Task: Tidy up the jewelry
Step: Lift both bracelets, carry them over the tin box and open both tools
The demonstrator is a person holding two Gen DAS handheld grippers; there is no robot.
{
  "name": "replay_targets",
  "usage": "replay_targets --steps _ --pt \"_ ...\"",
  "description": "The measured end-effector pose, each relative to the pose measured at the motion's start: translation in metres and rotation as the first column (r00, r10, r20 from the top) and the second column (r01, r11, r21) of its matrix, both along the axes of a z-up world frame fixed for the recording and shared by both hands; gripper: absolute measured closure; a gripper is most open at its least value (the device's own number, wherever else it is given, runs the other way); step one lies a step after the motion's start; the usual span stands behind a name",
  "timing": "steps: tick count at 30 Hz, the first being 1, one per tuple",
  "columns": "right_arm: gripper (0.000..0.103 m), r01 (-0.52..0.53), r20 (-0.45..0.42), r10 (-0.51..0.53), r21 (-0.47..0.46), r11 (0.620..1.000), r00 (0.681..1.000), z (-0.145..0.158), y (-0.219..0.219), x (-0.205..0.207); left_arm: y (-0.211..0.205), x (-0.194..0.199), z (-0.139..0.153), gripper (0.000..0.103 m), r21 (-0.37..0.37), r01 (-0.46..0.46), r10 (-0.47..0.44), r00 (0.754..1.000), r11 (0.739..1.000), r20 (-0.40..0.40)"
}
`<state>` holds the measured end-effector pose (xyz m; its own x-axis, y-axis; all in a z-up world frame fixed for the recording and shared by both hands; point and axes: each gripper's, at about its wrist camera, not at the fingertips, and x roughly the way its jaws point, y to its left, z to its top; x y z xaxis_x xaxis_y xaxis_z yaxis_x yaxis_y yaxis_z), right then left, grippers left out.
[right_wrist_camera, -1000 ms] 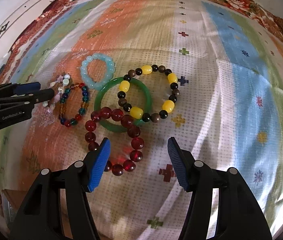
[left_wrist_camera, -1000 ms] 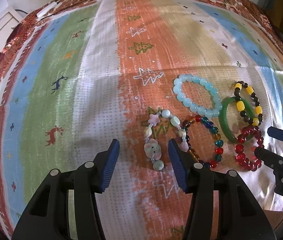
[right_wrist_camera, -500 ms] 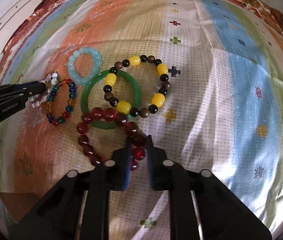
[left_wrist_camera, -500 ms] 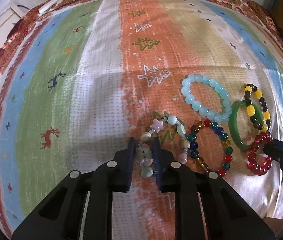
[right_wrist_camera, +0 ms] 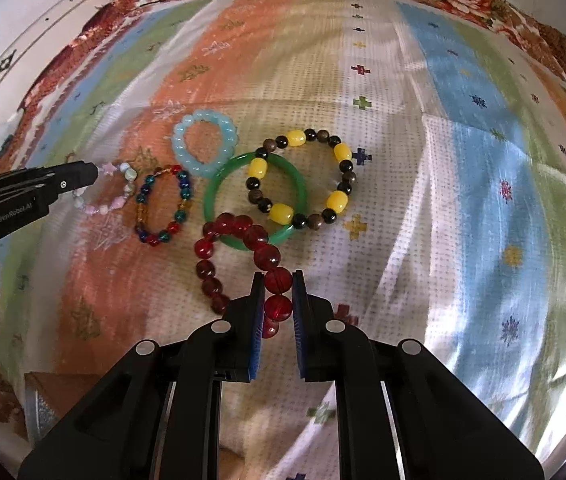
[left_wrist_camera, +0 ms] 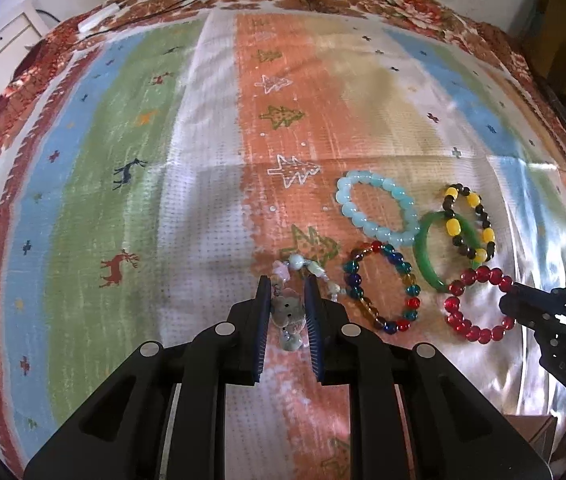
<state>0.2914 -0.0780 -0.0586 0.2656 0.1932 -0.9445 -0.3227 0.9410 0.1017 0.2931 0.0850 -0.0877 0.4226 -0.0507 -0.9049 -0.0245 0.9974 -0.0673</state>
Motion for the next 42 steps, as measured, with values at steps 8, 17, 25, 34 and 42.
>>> replay_targets --steps 8,17,25,34,42 --pt "0.089 -0.002 0.034 0.003 -0.003 1.000 0.999 0.013 0.000 -0.011 -0.004 -0.011 0.016 0.086 -0.022 -0.006 0.007 1.000 1.000 0.031" --pt "0.089 -0.002 0.089 0.000 0.031 1.000 0.996 0.039 0.000 -0.020 -0.013 -0.020 0.030 0.086 -0.010 -0.001 0.002 0.998 1.000 0.063" --pt "0.089 -0.004 0.123 -0.004 0.062 0.998 0.992 0.059 -0.001 -0.029 -0.020 -0.030 0.047 0.086 -0.022 0.001 0.001 0.995 1.000 0.104" --pt "0.089 -0.041 0.170 0.029 0.068 0.997 0.985 0.079 0.003 -0.047 -0.033 -0.052 0.071 0.086 -0.032 0.022 -0.016 0.987 0.999 0.160" --pt "0.089 -0.081 0.220 0.063 0.072 0.994 0.973 0.098 0.007 -0.066 -0.043 -0.074 0.087 0.086 -0.024 0.033 -0.027 0.976 0.999 0.215"
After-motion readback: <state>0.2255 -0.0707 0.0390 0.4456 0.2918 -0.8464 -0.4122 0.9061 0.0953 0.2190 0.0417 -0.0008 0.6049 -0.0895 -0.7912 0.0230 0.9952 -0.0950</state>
